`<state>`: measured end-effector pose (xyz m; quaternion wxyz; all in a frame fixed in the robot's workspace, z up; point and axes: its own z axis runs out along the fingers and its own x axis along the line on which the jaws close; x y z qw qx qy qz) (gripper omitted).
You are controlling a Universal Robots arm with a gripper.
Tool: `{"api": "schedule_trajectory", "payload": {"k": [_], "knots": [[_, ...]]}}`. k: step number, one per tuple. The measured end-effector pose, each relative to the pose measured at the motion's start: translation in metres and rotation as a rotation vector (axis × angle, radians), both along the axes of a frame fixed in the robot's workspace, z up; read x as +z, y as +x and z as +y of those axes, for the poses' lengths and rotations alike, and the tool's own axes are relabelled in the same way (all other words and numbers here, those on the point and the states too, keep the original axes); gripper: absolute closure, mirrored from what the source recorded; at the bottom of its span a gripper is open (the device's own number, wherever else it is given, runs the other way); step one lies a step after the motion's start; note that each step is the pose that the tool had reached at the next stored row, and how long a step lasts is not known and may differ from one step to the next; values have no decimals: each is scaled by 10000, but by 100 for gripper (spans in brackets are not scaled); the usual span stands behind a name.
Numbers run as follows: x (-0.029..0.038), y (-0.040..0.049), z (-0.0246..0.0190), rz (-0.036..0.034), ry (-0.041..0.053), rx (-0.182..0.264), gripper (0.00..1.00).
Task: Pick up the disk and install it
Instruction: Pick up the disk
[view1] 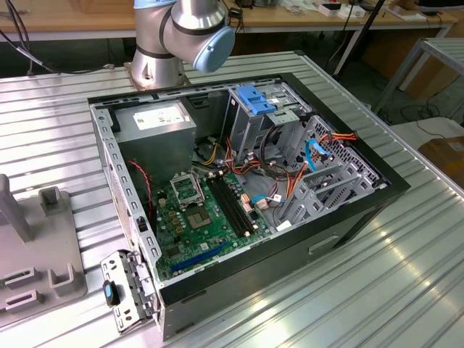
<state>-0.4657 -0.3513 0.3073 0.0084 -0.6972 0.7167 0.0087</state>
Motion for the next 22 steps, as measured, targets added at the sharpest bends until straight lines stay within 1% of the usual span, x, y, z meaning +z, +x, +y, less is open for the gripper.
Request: {"api": "schedule_trajectory", "payload": {"k": [4,6,7,22], "knots": [[0,-1,0,0,0,36,63],[-4,-2,0,2,-1,700,63],[-5,-2,0,1,-2,741,63],[0,-5,0,-1,-2,744,63]]}}
